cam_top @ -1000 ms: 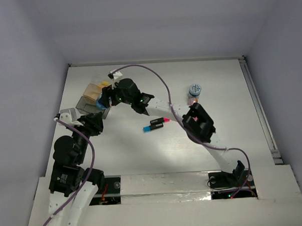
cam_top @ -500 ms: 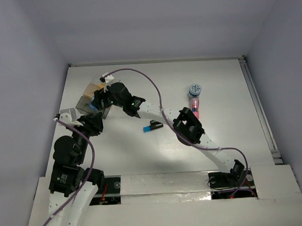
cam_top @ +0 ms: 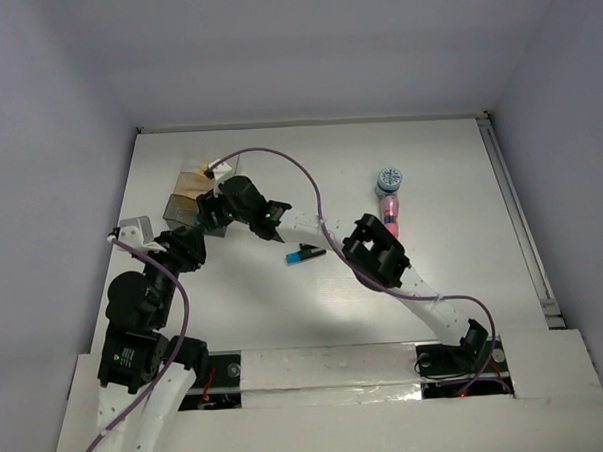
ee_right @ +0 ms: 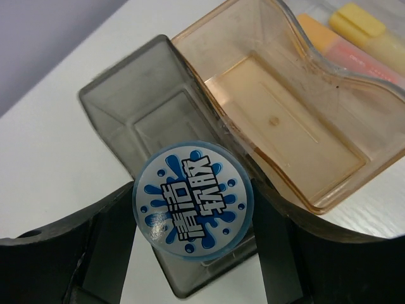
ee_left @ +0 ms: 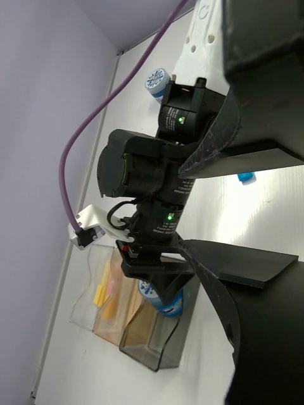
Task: Sort the stationery into containers
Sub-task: Move the storage box to the center of the board, then place the stationery in the storage box, then pick up the stationery from the center of the board.
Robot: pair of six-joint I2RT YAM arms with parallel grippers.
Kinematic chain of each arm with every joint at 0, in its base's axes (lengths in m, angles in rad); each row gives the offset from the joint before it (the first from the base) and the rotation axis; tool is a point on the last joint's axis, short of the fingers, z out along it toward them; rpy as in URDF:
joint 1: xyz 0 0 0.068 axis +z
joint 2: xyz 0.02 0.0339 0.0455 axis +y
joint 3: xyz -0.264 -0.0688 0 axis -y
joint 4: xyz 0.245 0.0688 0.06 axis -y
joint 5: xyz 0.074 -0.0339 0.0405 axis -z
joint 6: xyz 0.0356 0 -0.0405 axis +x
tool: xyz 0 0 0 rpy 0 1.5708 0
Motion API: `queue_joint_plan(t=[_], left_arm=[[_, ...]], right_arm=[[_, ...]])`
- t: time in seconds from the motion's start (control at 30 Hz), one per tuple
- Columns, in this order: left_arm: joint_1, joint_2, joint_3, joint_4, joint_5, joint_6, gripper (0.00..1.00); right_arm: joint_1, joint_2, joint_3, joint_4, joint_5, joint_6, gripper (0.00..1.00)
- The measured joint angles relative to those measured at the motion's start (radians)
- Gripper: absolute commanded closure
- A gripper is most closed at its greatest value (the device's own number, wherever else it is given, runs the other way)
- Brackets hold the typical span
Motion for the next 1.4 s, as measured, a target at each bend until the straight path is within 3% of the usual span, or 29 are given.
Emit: queue_joint_plan(t=[0.07, 0.2, 0.57, 0.7, 0.8, 0.83, 0.9, 1.1, 1.2, 1.23, 1.33, 1.4], left_arm=[[0.000, 0.000, 0.000, 0.000, 0.000, 0.000, 0.61], [0.000, 0.000, 0.000, 0.000, 0.001, 0.000, 0.61], [0.001, -0.001, 0.000, 0.000, 0.002, 0.000, 0.61], [0.007, 0.001, 0.000, 0.000, 0.000, 0.000, 0.61], [0.007, 0.016, 0.000, 0.003, 0.011, 0.000, 0.60], [0.007, 0.026, 0.000, 0.008, 0.020, 0.000, 0.60], [0.007, 0.068, 0.000, 0.024, 0.061, 0.000, 0.61], [0.003, 0.267, -0.018, 0.137, 0.246, -0.079, 0.74], [-0.042, 0.339, -0.082, 0.266, 0.272, -0.159, 0.77], [-0.081, 0.369, -0.106, 0.311, 0.265, -0.187, 0.80], [-0.218, 0.485, -0.120, 0.387, 0.238, -0.229, 0.82], [-0.300, 0.573, -0.106, 0.409, 0.207, -0.232, 0.81]], right_arm=[[0.004, -0.018, -0.032, -0.005, 0.013, -0.014, 0.48], [0.014, -0.037, -0.045, -0.025, 0.029, -0.029, 0.22], [0.023, -0.090, -0.069, -0.027, 0.043, -0.030, 0.15], [0.024, -0.184, -0.150, -0.012, 0.058, -0.025, 0.28], [0.029, -0.320, -0.303, 0.031, 0.089, -0.026, 0.56], [0.030, -0.378, -0.369, 0.053, 0.106, -0.027, 0.73], [0.034, -0.510, -0.527, 0.096, 0.153, -0.029, 0.92], [-0.040, -0.877, -0.927, 0.132, 0.241, 0.015, 0.95], [-0.182, -1.019, -1.089, 0.098, 0.254, 0.056, 0.89], [-0.229, -1.046, -1.131, 0.063, 0.260, 0.072, 0.71], [-0.422, -1.096, -1.157, -0.021, 0.278, 0.079, 0.07], [-0.506, -1.099, -1.157, -0.069, 0.284, 0.065, 0.00]])
